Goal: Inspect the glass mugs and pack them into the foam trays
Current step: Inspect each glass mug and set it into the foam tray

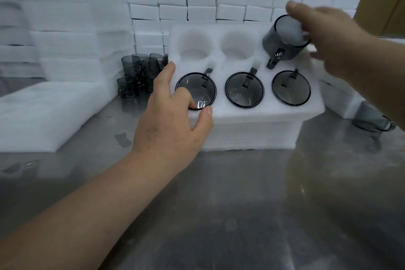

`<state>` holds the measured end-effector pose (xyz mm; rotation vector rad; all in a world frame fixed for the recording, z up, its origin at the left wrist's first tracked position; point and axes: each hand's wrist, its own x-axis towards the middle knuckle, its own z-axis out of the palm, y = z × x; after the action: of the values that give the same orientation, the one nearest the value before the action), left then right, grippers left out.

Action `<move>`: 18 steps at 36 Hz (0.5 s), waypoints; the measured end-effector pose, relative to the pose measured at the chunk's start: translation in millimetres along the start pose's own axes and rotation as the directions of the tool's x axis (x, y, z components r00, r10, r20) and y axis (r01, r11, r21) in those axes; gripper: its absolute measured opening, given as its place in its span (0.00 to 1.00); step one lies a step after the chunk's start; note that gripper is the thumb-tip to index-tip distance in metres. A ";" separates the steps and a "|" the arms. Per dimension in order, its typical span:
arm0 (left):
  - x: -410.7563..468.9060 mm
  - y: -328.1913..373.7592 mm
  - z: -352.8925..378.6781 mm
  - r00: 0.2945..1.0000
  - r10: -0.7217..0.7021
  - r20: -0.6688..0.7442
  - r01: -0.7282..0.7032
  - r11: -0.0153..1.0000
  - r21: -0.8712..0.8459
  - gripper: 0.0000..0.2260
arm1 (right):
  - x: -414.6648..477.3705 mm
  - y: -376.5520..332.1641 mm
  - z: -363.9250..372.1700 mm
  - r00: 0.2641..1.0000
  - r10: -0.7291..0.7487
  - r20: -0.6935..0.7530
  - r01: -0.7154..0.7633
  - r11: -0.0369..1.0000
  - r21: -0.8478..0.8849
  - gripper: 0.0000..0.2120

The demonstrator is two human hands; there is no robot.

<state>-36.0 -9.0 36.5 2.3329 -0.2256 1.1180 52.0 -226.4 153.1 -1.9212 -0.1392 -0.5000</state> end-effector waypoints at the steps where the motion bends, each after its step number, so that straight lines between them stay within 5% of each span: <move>1: 0.0 0.1 -0.5 1.000 -0.004 0.005 0.004 1.000 0.003 0.12 | -0.7 -2.0 -0.1 0.994 -0.098 -0.048 0.097 0.995 -0.036 0.24; 5: 0.1 0.6 -0.8 1.000 -0.011 0.007 0.011 1.000 0.004 0.12 | -7.9 -9.3 5.9 0.938 -0.337 0.081 0.346 0.898 -0.271 0.27; 13: 0.2 0.9 -0.3 1.000 -0.007 0.008 0.007 1.000 0.020 0.13 | -7.0 -19.7 20.5 0.938 -0.322 0.132 0.320 0.648 -0.691 0.30; 18: 0.7 0.3 0.2 1.000 0.010 -0.005 -0.009 1.000 0.015 0.14 | -5.9 -17.4 23.5 0.936 -0.332 0.115 0.312 0.637 -0.705 0.29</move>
<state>-35.5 -9.2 37.1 2.3438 -0.2276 1.1335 47.5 -197.4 158.2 -2.6839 -0.3132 -0.9249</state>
